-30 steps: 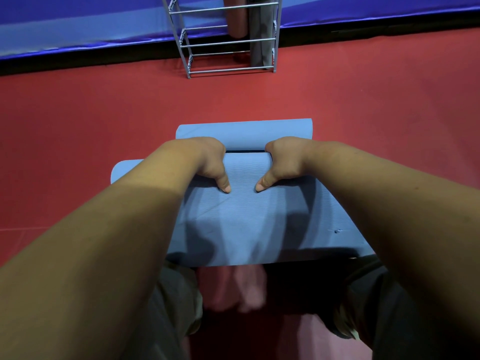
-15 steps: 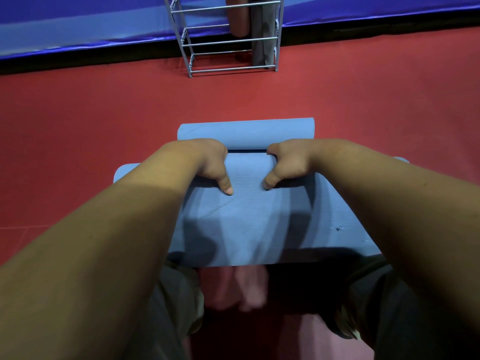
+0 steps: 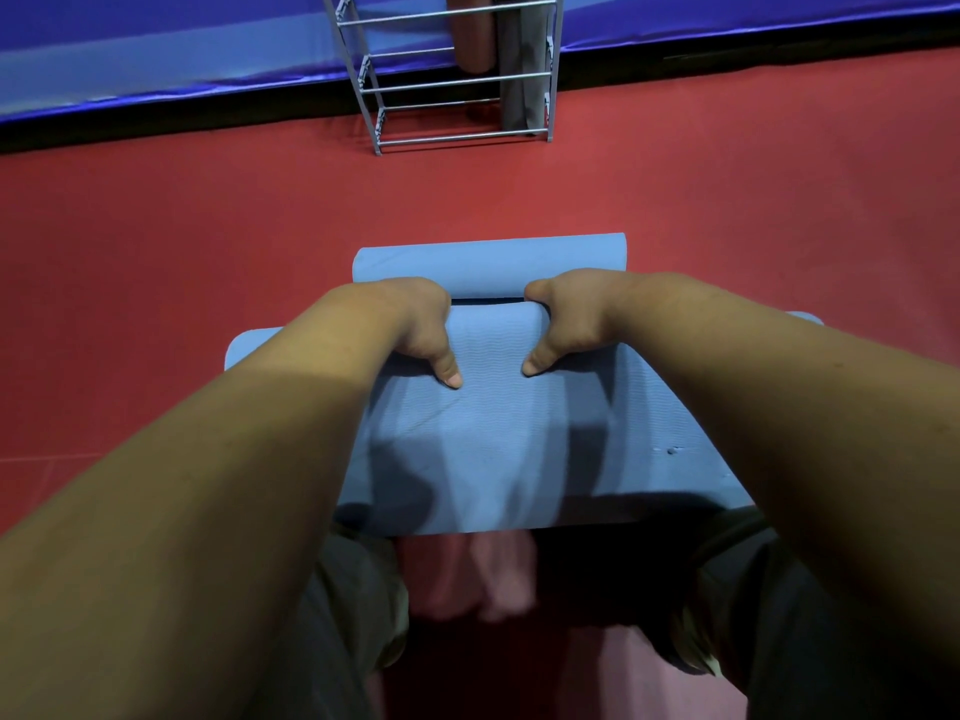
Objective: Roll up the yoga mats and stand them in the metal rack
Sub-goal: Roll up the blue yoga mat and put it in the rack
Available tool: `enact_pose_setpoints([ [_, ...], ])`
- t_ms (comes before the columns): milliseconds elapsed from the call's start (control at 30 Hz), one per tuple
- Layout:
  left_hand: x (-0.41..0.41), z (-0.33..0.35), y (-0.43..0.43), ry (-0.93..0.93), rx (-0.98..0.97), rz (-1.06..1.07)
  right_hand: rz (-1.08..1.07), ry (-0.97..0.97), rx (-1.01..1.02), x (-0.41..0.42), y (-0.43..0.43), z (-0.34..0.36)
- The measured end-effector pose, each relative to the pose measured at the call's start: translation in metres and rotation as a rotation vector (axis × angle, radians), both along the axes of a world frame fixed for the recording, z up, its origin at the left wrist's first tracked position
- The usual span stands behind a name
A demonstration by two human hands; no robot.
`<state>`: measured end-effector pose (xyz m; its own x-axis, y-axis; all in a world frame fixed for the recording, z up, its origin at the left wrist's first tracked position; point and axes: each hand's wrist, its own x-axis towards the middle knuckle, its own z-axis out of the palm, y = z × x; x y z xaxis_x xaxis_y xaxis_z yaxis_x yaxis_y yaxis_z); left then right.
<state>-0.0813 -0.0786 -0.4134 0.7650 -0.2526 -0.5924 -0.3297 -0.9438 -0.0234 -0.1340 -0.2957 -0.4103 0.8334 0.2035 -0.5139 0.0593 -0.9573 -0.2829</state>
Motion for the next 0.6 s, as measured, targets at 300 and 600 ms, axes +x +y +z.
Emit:
enact_pose_setpoints([
  [300,-0.0027,0.0036,-0.0024,-0.002,0.011,-0.024,0.008,0.001,-0.03,0.0039,0.0034,-0.0048],
  [600,-0.0053,0.0053,-0.0005,0.041,0.029,0.033,0.03,0.015,-0.027,0.0011,0.0014,-0.006],
])
